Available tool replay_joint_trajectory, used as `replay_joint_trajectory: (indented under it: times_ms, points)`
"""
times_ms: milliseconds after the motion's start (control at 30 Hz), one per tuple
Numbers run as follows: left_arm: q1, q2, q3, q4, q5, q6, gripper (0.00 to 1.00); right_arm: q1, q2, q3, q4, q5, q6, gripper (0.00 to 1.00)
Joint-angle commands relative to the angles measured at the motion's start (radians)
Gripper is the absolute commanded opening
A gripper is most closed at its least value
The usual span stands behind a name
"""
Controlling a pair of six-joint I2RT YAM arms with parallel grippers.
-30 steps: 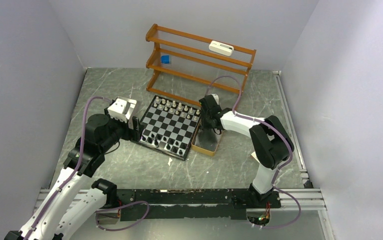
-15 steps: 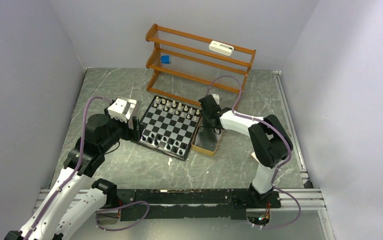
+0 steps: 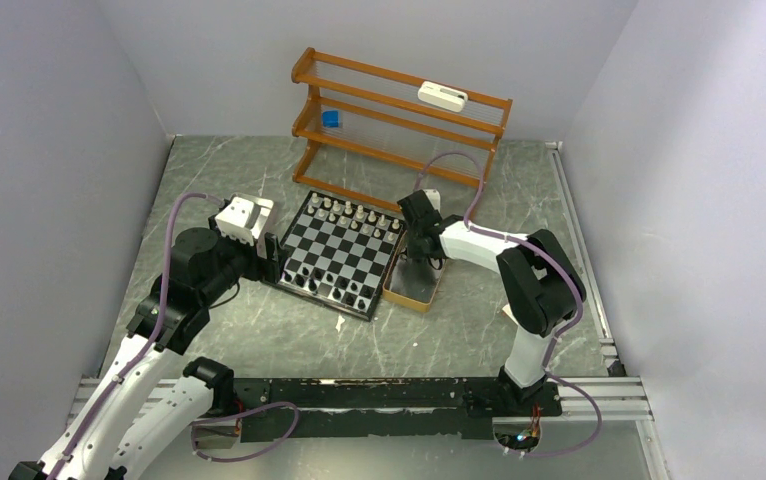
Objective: Set up the chess pieces on the board
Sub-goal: Pick up the chess piece from the storage box.
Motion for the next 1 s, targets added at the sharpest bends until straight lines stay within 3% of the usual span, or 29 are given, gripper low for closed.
replay_joint_trajectory:
  times_ms: [0,567,667,967]
  points:
    - [0.001,-0.01,0.007,-0.002,-0.017,0.012,0.86,0.003,-0.022,-0.014,0.005,0.013,0.012,0.33]
    - [0.001,-0.002,0.009,-0.008,-0.017,-0.001,0.9,0.005,-0.047,-0.04,0.005,0.011,-0.011,0.21]
    - [0.001,0.0,0.007,-0.01,-0.064,-0.026,0.97,0.006,-0.078,-0.056,0.017,0.006,-0.031,0.2]
    - [0.001,0.087,0.035,0.005,-0.051,-0.122,0.97,0.015,-0.193,-0.108,0.077,-0.065,-0.141,0.18]
